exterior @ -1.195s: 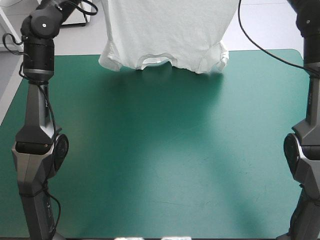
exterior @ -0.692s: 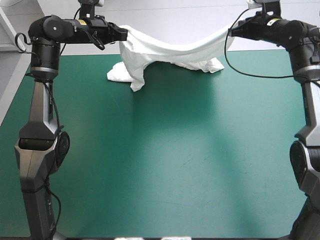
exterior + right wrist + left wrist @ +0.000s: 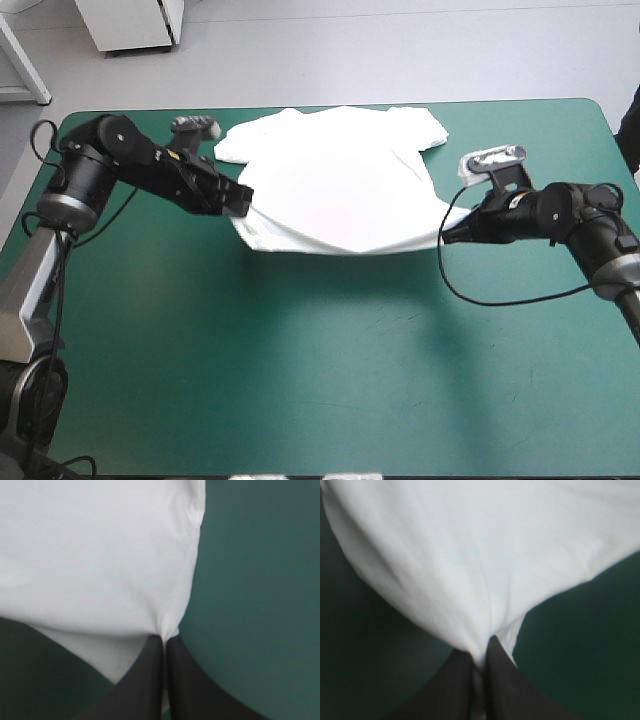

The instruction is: Fold the cloth

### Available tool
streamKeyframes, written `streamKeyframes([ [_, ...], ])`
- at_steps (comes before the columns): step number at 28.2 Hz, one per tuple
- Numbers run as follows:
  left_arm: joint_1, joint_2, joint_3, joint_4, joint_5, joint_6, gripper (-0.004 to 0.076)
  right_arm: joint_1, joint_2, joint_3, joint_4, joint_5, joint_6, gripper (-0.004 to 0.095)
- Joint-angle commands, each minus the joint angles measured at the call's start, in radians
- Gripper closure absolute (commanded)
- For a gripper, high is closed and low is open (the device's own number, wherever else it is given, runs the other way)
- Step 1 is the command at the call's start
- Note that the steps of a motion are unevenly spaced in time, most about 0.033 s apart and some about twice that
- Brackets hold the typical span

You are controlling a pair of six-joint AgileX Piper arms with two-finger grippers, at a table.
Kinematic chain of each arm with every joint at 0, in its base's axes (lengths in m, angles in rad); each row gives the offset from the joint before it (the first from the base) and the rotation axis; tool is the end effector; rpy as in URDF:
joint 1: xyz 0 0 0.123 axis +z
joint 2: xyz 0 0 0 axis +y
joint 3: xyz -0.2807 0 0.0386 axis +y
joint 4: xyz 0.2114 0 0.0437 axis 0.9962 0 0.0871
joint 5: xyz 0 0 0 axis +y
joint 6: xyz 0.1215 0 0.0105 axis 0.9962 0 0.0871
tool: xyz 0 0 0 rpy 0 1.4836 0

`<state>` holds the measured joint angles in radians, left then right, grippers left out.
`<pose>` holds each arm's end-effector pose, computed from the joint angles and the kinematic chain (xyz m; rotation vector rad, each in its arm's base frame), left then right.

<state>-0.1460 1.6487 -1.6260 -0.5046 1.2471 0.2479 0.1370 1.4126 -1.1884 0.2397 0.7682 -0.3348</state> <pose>0.3063 -0.1016 0.3402 0.4315 2.6235 -0.6648 0.2798 0.0589 0.3083 -0.4353 2.4155 0.1934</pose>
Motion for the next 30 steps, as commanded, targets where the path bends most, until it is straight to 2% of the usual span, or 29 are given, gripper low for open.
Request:
streamKeyframes([
  [1, -0.090, -0.092, 0.118, 0.046, 0.041, 0.001, 0.0734, 0.020, -0.067, 0.068, -0.060, 0.013, 0.069, 0.0925],
  [4, -0.176, -0.118, 0.257, 0.145, 0.041, -0.038, 0.0734, 0.020, -0.120, 0.171, -0.063, 0.056, 0.080, 0.0925],
  [9, -0.230, -0.180, 0.435, 0.222, 0.041, -0.088, 0.0734, 0.046, -0.226, 0.321, -0.063, 0.098, 0.113, 0.0925],
  [22, -0.261, -0.290, 0.690, 0.204, 0.027, -0.128, 0.0734, 0.131, -0.284, 0.507, -0.044, 0.230, 0.176, 0.0925],
  [30, -0.261, -0.360, 0.804, 0.159, 0.002, -0.133, 0.0734, 0.139, -0.341, 0.564, -0.040, 0.299, 0.201, 0.0925],
])
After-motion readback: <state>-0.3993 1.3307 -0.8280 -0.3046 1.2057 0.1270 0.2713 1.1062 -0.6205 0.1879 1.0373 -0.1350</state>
